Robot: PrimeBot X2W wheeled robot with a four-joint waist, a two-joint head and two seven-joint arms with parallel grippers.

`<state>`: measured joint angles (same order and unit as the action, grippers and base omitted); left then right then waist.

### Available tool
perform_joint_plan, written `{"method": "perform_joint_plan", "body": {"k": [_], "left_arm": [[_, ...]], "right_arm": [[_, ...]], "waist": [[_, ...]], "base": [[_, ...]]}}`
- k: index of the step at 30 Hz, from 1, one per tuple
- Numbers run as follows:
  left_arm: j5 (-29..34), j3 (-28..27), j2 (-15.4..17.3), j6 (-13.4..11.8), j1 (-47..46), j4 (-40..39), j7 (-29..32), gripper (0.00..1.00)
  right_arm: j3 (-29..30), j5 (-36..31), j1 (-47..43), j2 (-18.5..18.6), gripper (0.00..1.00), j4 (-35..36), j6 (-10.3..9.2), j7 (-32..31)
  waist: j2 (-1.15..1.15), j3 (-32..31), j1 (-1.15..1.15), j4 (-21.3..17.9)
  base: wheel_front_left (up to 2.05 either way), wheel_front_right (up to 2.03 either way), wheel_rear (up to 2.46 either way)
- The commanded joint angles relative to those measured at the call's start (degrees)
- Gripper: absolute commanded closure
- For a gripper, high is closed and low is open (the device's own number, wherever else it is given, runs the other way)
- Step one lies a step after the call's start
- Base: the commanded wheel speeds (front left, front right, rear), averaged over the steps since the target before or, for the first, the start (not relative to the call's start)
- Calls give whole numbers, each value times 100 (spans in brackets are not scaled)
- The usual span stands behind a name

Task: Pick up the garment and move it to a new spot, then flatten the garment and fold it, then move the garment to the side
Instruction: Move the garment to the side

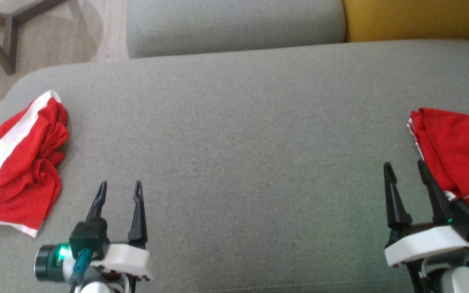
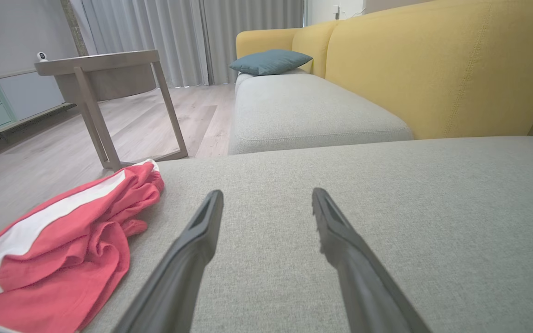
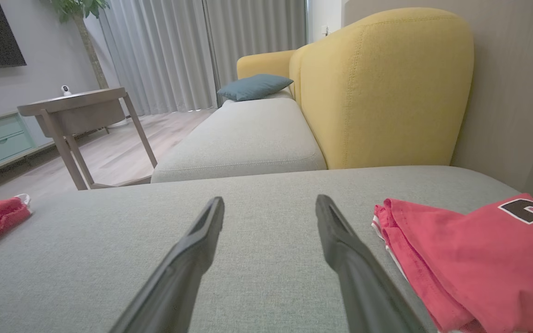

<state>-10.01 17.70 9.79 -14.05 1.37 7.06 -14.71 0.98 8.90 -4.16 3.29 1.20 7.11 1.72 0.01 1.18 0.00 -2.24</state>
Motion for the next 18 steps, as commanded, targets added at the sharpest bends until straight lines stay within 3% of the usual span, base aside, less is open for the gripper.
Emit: {"method": "perform_joint_plan", "body": {"k": [1, 18], "left_arm": [[-42, -212, 110, 9, -141, -162, -29, 0], [-90, -156, 202, -30, -35, -206, 54, 0]], "right_arm": [[-125, -53, 97, 5, 0, 240, 37, -18], [-142, -37, -34, -35, 0, 399, 37, -91]], "waist": [[-1, -82, 0, -14], [-1, -174, 0, 0]], "base": [[0, 0, 0], [0, 0, 0]]}}
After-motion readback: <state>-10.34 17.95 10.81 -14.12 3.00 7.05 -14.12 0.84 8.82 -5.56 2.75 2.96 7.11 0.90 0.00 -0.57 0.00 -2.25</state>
